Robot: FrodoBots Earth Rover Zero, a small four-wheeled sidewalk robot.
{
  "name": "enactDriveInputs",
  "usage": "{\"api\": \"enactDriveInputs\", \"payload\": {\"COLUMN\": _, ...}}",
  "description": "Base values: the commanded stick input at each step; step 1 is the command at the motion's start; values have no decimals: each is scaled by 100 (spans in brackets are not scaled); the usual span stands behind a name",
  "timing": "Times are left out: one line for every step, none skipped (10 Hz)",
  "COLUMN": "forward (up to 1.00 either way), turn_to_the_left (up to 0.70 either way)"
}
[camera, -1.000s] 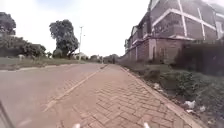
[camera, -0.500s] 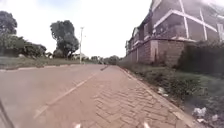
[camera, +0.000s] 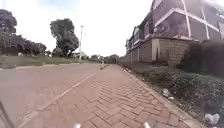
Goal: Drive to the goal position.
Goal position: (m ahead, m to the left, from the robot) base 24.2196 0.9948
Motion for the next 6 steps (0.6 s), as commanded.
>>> {"api": "enactDriveInputs", "payload": {"forward": 50, "turn_to_the_left": 0}}
{"api": "enactDriveInputs", "payload": {"forward": 50, "turn_to_the_left": 0}}
{"api": "enactDriveInputs", "payload": {"forward": 50, "turn_to_the_left": 0}}
{"api": "enactDriveInputs", "payload": {"forward": 50, "turn_to_the_left": 0}}
{"api": "enactDriveInputs", "payload": {"forward": 50, "turn_to_the_left": 0}}
{"api": "enactDriveInputs", "payload": {"forward": 50, "turn_to_the_left": 0}}
